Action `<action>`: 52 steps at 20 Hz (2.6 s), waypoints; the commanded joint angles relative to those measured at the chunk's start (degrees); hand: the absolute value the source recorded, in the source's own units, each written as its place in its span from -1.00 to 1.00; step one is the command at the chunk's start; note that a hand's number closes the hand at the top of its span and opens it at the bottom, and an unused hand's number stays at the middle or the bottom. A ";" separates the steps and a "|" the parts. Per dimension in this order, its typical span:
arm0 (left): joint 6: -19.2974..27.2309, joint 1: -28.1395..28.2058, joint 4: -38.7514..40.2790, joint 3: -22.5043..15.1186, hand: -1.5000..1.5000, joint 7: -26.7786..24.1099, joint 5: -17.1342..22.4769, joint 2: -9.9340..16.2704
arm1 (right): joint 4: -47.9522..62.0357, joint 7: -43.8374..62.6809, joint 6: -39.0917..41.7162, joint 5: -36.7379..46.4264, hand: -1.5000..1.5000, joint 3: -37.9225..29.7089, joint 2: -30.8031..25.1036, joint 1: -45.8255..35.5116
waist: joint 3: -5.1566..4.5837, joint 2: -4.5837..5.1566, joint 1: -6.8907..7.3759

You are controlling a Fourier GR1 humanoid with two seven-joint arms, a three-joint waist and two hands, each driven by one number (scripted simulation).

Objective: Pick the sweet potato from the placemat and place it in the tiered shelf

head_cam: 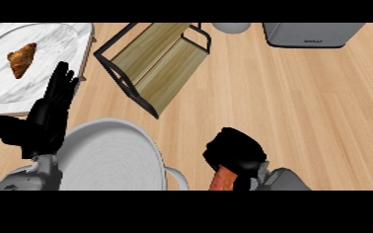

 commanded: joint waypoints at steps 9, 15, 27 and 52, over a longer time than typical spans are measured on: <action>0.33 3.12 -0.46 0.62 0.00 -0.97 -1.11 -0.97 | -16.09 8.25 13.12 -23.84 1.00 -15.54 9.25 -4.03 | 0.01 -0.33 -1.69; -0.27 0.04 2.51 2.35 0.00 -1.69 -0.80 -0.50 | -22.93 26.42 13.83 -35.13 1.00 -23.42 9.34 -13.46 | -0.02 -0.18 -1.39; -0.35 3.80 -2.62 -0.18 0.00 -1.25 -3.96 -2.93 | -3.19 29.73 1.99 -33.47 1.00 -29.37 9.35 -33.29 | 0.02 -0.09 -0.46; -3.95 -2.56 2.89 2.19 0.00 -0.36 -2.46 -3.15 | 55.21 6.84 -37.63 -45.37 1.00 -17.47 9.37 -56.80 | -0.01 0.43 1.60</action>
